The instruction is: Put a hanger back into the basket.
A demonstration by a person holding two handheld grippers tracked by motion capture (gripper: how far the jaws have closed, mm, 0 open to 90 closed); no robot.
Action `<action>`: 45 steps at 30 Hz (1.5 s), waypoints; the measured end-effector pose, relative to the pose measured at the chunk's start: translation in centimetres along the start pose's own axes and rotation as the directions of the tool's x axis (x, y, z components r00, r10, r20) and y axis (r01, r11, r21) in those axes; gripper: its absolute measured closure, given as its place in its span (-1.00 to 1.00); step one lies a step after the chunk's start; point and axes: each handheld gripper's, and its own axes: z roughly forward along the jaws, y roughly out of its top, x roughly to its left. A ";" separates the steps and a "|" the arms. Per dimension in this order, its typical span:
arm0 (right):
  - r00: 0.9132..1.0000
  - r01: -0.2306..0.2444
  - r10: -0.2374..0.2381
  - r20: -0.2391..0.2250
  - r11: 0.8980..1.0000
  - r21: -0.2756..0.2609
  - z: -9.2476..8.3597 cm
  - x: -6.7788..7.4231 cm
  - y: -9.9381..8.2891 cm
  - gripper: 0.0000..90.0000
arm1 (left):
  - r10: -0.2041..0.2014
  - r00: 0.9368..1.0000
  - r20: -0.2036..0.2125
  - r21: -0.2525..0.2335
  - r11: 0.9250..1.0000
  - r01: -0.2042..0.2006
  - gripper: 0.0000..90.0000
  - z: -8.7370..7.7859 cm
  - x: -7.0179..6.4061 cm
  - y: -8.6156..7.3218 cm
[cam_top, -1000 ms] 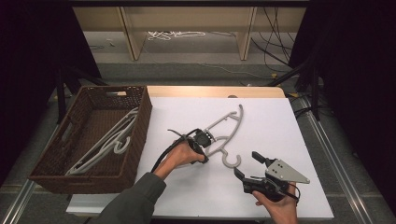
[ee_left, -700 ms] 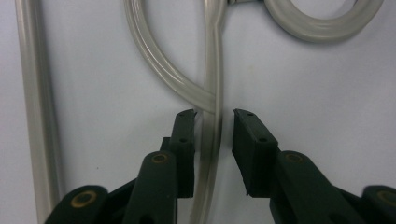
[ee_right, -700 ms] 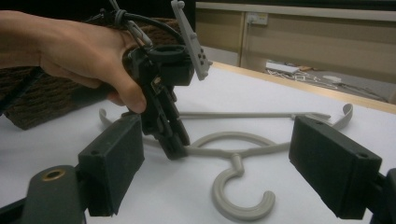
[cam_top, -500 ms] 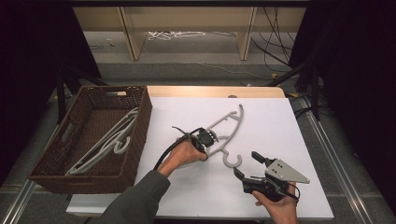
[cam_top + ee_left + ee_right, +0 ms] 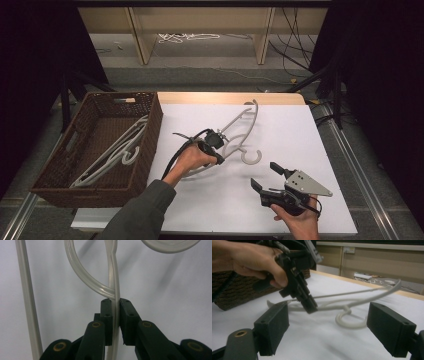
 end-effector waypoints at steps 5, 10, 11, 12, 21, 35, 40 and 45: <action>1.000 0.001 -0.001 0.000 1.000 0.004 0.0 0.0 0.0 -0.58 | -0.035 0.999 0.031 -0.065 0.997 0.037 0.81 -1.9 0.8 0.1; 1.000 0.000 0.000 0.001 1.000 0.001 0.0 0.0 0.0 -0.58 | -0.042 0.998 0.038 -0.102 0.994 0.046 0.81 -3.4 1.1 0.2; 1.000 -0.001 0.001 0.000 1.000 0.002 0.0 0.0 0.0 -0.58 | -0.048 0.998 0.047 -0.113 0.992 0.053 0.81 -3.8 1.1 0.3; 1.000 -0.001 0.001 0.000 1.000 0.000 0.0 0.0 0.0 -0.58 | -0.046 0.997 0.055 -0.120 0.991 0.052 0.81 -4.2 1.1 0.3; 1.000 -0.001 0.001 0.003 1.000 0.001 0.0 0.0 0.0 -0.58 | -0.088 0.993 0.076 -0.248 0.963 0.104 0.81 -8.0 0.2 0.3; 1.000 -0.002 0.002 0.004 1.000 0.004 0.0 0.0 0.0 -0.58 | -0.038 0.995 0.090 -0.317 0.946 0.065 0.81 -14.0 -0.2 0.3; 1.000 -0.001 0.001 0.004 1.000 0.003 0.0 0.0 0.0 -0.58 | -0.048 0.996 0.075 -0.329 0.942 0.070 0.81 -15.6 0.1 0.0; 1.000 -0.002 0.002 0.007 1.000 -0.001 0.0 0.0 -0.1 -0.58 | -0.062 0.996 0.061 -0.343 0.936 0.079 0.81 -17.5 0.7 -0.8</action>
